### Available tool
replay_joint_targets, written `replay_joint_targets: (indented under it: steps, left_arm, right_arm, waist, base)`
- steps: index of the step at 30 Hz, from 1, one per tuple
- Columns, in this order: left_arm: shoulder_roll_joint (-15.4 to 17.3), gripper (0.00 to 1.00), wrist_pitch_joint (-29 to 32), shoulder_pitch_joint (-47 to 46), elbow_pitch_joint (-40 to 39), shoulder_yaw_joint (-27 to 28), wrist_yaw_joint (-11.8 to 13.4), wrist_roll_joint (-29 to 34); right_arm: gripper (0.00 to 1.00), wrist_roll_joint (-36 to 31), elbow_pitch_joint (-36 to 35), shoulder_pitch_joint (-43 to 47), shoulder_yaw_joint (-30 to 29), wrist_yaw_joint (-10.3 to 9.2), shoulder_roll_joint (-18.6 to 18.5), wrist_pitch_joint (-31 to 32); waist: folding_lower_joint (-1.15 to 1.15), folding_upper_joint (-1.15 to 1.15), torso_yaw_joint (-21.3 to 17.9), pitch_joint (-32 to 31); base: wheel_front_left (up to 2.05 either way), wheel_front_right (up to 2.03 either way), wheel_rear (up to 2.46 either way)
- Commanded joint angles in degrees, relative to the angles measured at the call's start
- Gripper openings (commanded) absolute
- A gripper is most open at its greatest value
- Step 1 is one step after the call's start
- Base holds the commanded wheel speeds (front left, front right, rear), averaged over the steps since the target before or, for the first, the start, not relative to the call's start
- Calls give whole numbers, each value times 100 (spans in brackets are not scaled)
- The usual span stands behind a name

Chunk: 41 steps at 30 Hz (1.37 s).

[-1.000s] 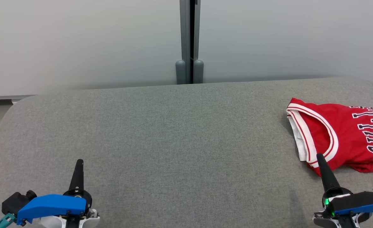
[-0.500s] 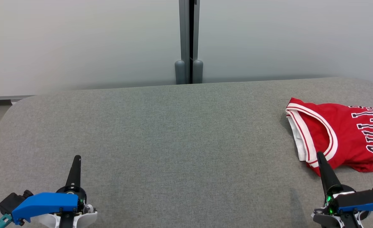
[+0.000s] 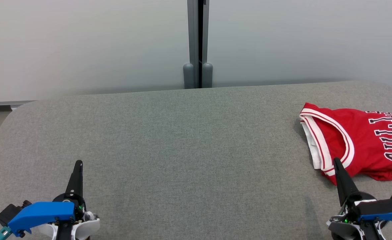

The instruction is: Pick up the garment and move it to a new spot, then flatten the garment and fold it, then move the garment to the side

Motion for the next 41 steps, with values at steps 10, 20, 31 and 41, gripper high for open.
replay_joint_targets:
  steps: [10, 20, 31, 41]
  left_arm:
    - [-66, 0, 149, -135, -44, 177, -110, -446]
    - [-123, 0, 250, -160, -41, 286, -166, -790]
    - [-129, 0, 263, -154, -40, 300, -155, -820]
    - [-131, 0, 266, -155, -41, 302, -155, -818]
  right_arm:
    - [0, 529, 81, -163, -23, 2, -23, 65]
    - [0, 915, 156, -214, -29, 2, -23, 103]
    - [0, 948, 161, -223, -29, 2, -23, 106]
    - [0, 949, 161, -220, -28, 2, -23, 106]
  waist:
    - [0, 0, -11, 0]
    - [0, 0, -22, 1]
    - [0, 0, -24, 1]
    - [0, 0, -24, 1]
  base:
    - [0, 0, 0]
    - [0, 0, 0]
    - [0, 0, 0]
    - [0, 0, 0]
